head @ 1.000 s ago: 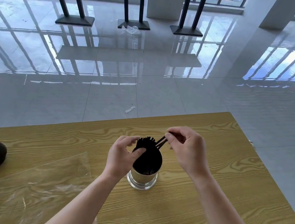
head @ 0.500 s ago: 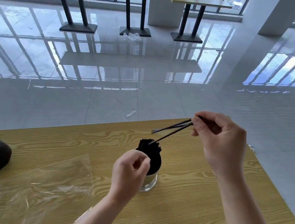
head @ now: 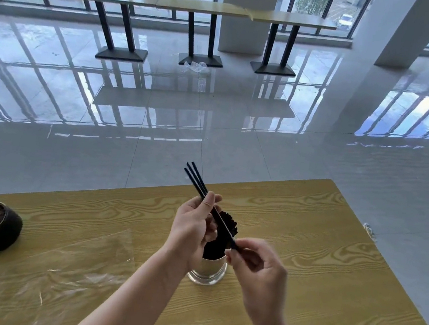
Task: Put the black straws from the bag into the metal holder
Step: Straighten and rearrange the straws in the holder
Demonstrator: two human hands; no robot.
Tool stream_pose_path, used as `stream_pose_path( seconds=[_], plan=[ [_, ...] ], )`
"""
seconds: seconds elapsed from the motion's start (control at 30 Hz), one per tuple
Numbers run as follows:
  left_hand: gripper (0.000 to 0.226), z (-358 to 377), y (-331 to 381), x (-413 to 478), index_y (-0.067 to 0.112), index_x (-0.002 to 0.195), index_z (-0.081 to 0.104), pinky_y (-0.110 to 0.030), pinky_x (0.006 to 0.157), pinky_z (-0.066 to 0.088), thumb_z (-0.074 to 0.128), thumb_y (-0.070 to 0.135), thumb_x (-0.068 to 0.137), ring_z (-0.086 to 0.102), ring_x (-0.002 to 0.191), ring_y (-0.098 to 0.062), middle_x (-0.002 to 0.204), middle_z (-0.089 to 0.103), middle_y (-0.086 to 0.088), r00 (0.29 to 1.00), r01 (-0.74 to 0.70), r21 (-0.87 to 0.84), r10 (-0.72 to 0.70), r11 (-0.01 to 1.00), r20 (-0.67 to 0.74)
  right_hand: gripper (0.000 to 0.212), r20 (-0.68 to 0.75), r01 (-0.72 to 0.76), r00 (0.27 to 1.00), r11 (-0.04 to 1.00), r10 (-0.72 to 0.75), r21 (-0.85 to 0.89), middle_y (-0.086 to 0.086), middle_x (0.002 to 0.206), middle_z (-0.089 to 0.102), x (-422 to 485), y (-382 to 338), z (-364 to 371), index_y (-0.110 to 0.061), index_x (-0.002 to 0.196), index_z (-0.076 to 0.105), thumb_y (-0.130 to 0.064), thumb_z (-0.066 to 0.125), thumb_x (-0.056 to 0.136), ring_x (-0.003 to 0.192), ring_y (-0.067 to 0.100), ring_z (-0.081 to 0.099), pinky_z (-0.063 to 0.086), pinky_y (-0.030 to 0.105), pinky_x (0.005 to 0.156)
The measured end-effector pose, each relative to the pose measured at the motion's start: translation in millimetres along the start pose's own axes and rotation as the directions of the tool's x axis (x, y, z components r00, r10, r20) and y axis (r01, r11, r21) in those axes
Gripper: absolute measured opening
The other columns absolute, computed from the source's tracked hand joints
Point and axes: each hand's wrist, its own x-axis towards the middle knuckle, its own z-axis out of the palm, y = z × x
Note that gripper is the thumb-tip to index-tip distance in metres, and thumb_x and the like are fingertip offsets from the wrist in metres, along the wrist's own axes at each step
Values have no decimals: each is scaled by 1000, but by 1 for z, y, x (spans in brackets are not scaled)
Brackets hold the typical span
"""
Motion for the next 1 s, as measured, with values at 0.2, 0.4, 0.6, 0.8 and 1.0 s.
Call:
stream_pose_path(
  seconds=[0.2,0.4,0.6,0.8,1.0],
  plan=[
    [18,-13,2,-1,22,86,68,-21,53,43,56,23,100,51,55,-8,74,70,-1,935,-350,517,323,781,145,31,213,21,977,991,8,-131,-10,102,75,18,-7,-5,-32,107,69,-14,80,84,98,4,72,61,31,86],
    [18,-16,-5,-3,23,81,59,-27,61,41,57,24,99,53,64,-8,71,63,6,840,-500,762,443,412,312,41,209,108,973,993,-95,-50,-8,106,72,73,-55,-7,-29,123,66,-48,67,86,89,15,71,63,42,76],
    [18,-20,-10,-3,32,82,53,-30,68,47,56,25,98,56,77,-5,78,59,15,806,-543,805,417,239,420,26,313,254,930,954,-195,-159,-15,94,65,99,-71,-4,-27,118,73,-35,67,94,80,10,62,51,23,72],
    [17,-27,-12,1,37,85,56,-21,68,43,58,25,98,56,80,2,81,60,21,815,-545,804,374,237,443,29,264,252,944,949,-198,-190,-20,77,68,102,-74,3,-45,85,70,-18,80,85,70,2,61,49,20,69],
    [16,-32,-11,10,23,79,63,-17,60,39,64,22,95,50,57,-1,69,64,14,899,-433,703,326,564,292,26,-88,349,930,932,-357,-96,-21,78,71,112,-81,-14,-44,83,72,-21,83,80,64,0,62,47,10,58]
  ],
)
